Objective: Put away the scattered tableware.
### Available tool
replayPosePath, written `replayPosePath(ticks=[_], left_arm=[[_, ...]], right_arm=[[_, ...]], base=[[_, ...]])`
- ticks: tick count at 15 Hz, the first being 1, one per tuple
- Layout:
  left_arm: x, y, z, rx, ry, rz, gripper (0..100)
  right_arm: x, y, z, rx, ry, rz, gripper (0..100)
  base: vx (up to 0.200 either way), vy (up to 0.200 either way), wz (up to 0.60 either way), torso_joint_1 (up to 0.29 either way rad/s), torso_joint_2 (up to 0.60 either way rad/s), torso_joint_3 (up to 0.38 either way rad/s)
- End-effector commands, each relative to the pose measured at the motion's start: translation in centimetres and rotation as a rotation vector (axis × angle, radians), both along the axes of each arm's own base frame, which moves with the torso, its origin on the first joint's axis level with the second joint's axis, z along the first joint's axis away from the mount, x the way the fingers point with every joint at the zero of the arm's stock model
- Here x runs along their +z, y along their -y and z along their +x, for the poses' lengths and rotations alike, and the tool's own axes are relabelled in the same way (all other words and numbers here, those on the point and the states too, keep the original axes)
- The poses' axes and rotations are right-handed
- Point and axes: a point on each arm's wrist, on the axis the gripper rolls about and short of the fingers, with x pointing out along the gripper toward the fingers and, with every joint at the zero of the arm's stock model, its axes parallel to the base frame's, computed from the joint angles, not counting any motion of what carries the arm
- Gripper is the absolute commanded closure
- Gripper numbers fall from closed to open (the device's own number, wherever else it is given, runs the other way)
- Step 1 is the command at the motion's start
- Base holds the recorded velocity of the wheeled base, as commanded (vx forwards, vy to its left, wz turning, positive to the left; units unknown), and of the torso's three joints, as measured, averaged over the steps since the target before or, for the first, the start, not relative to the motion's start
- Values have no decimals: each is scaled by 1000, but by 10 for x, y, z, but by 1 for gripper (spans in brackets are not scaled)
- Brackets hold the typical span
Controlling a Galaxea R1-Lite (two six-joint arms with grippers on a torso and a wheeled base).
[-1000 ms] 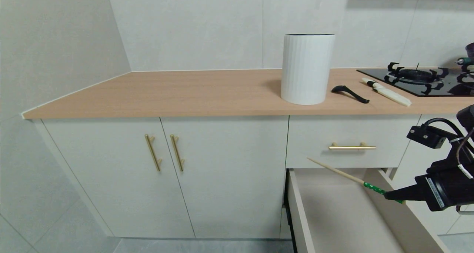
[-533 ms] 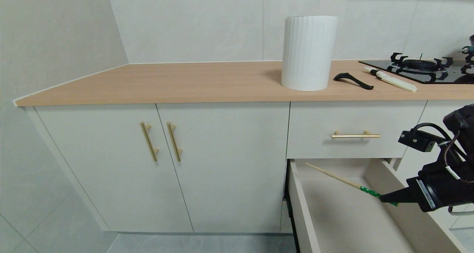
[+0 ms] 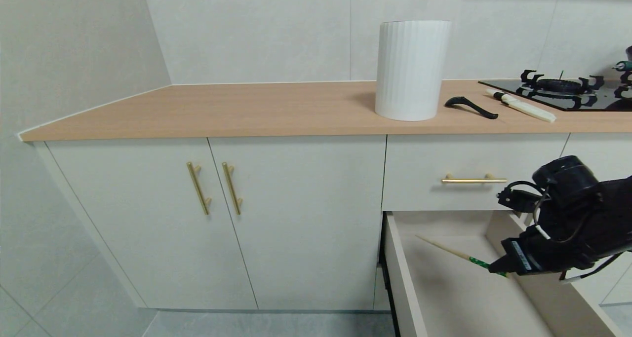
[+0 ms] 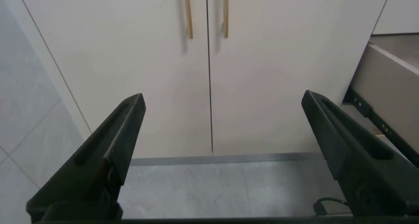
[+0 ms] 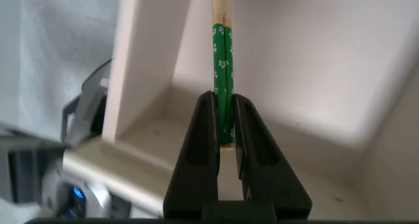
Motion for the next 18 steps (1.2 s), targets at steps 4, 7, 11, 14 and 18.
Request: replayPosePath(ticks=[4,7,11,14,18], left_arm=[[0,0,0,0,1,0,0],[0,0,0,0,1,0,0],[0,0,0,0,1,0,0],[0,0,0,0,1,0,0],[0,0,0,0,1,0,0]], right_arm=[[-72,-50,31,-83,-98,-74,100],[-105,-59,40,-126,-58,-155,100],[-145,-68,48,-128,-45,-216,100],[-159,-75,50,-136,-11,-271,100],[-158,-75,50,-140,-3,-265,100]], base=[[0,0,0,0,0,0],[0,0,0,0,0,0],[0,0,0,0,0,0],[0,0,0,0,0,0],[0,0,0,0,0,0]])
